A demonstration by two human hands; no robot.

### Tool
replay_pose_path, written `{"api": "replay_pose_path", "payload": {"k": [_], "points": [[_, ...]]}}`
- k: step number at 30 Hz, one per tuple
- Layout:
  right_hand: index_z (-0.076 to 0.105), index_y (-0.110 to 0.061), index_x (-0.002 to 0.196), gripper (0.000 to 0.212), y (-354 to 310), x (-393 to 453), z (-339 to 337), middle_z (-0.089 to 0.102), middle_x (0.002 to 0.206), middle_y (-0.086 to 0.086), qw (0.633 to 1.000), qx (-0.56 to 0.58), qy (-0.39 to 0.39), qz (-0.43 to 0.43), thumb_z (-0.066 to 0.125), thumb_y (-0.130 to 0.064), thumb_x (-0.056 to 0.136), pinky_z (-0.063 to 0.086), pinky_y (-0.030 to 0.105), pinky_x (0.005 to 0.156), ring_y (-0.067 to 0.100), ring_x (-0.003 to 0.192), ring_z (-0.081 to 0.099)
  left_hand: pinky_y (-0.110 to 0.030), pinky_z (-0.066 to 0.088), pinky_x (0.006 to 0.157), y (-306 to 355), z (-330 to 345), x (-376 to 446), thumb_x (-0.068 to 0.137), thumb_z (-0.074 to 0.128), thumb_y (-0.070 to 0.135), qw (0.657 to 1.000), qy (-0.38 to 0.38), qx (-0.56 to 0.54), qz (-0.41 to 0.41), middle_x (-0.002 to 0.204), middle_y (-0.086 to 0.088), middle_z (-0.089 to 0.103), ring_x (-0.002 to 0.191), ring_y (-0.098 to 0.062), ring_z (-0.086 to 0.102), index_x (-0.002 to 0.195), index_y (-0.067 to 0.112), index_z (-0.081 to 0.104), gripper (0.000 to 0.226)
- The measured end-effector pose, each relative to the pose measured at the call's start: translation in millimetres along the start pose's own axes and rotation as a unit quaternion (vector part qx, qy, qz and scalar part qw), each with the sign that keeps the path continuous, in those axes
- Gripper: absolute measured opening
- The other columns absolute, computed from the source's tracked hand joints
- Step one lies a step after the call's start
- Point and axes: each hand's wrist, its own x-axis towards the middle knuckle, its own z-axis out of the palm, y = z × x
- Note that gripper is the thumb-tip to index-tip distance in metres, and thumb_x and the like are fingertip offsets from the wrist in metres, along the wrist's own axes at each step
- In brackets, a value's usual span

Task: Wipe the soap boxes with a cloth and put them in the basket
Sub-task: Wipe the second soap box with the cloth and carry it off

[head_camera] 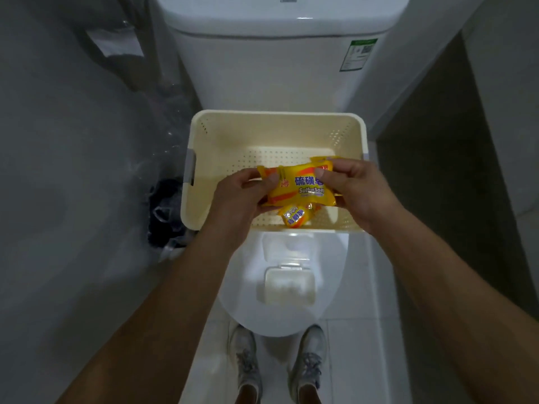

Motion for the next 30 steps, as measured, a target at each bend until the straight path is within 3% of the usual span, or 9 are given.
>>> {"api": "replay_pose_path", "payload": {"k": [5,8,12,15,19,23,26,30], "points": [[0.074,-0.006,0.098,0.011,10,-63,-8,0.078,0.089,0.011,0.997,0.057,0.055,0.003,0.068,-0.005,0.089,0.060,0.029,0.065,0.024,0.079,0.076,-0.040,0.061,0.075,-16,7,-47,0.066,0.081,0.027,0.999,0.010,-0.039,-0.033,0.096,-0.014,0.075,0.089,-0.029,0.074,0.104,0.001,0.066,0.049],[0.071,-0.006,0.091,0.003,30,-94,-9,0.078,0.085,0.007,0.994,0.039,0.099,0.014,0.071,-0.006,0.088,0.060,0.030,0.064,0.023,0.076,0.076,-0.035,0.060,0.071,-36,3,-73,0.067,0.080,0.026,0.996,-0.010,-0.063,-0.056,0.094,-0.013,0.076,0.088,-0.028,0.074,0.101,0.004,0.066,0.043],[0.066,-0.006,0.082,0.008,72,-120,-9,0.073,0.083,0.015,0.990,0.014,0.126,0.066,0.073,-0.004,0.086,0.062,0.050,0.076,0.029,0.078,0.072,-0.036,0.059,0.076,-71,-11,-99,0.077,0.077,0.008,0.997,-0.019,-0.039,-0.071,0.103,-0.014,0.075,0.095,-0.029,0.073,0.105,0.003,0.070,0.029],[0.058,-0.005,0.074,0.020,106,-124,-6,0.065,0.086,0.021,0.984,-0.013,0.133,0.113,0.074,0.004,0.081,0.056,0.061,0.085,0.037,0.086,0.069,-0.031,0.059,0.071,-100,-19,-109,0.079,0.074,-0.005,0.996,0.018,0.001,-0.086,0.097,-0.013,0.076,0.090,-0.029,0.074,0.099,0.006,0.073,0.023],[0.066,-0.015,0.077,0.023,147,-110,3,0.072,0.102,0.020,0.967,-0.077,0.157,0.185,0.075,0.006,0.075,0.057,0.054,0.089,0.038,0.098,0.069,-0.033,0.061,0.069,-139,-21,-105,0.078,0.075,-0.008,0.989,0.079,0.050,-0.114,0.091,-0.014,0.076,0.086,-0.030,0.074,0.096,0.004,0.075,0.022],[0.064,-0.023,0.078,0.023,177,-90,13,0.072,0.101,0.011,0.943,-0.164,0.201,0.208,0.073,-0.002,0.076,0.059,0.044,0.087,0.028,0.094,0.069,-0.045,0.060,0.083,-175,-20,-88,0.077,0.081,0.004,0.962,0.156,0.199,-0.107,0.094,-0.014,0.075,0.087,-0.030,0.072,0.103,0.005,0.075,0.026],[0.064,-0.022,0.087,0.021,194,-79,18,0.071,0.104,0.010,0.937,-0.192,0.202,0.210,0.074,-0.006,0.078,0.057,0.045,0.090,0.029,0.099,0.068,-0.041,0.058,0.085,-189,-21,-76,0.078,0.081,0.013,0.935,0.180,0.296,-0.072,0.094,-0.008,0.076,0.088,-0.024,0.071,0.101,0.010,0.077,0.023],[0.065,-0.024,0.082,0.019,205,-73,21,0.074,0.097,0.007,0.926,-0.275,0.180,0.184,0.065,-0.005,0.080,0.056,0.037,0.088,0.027,0.095,0.068,-0.032,0.055,0.083,-196,-18,-69,0.083,0.076,0.017,0.905,0.176,0.387,-0.010,0.093,-0.005,0.076,0.087,-0.018,0.070,0.101,0.012,0.078,0.018]]}}
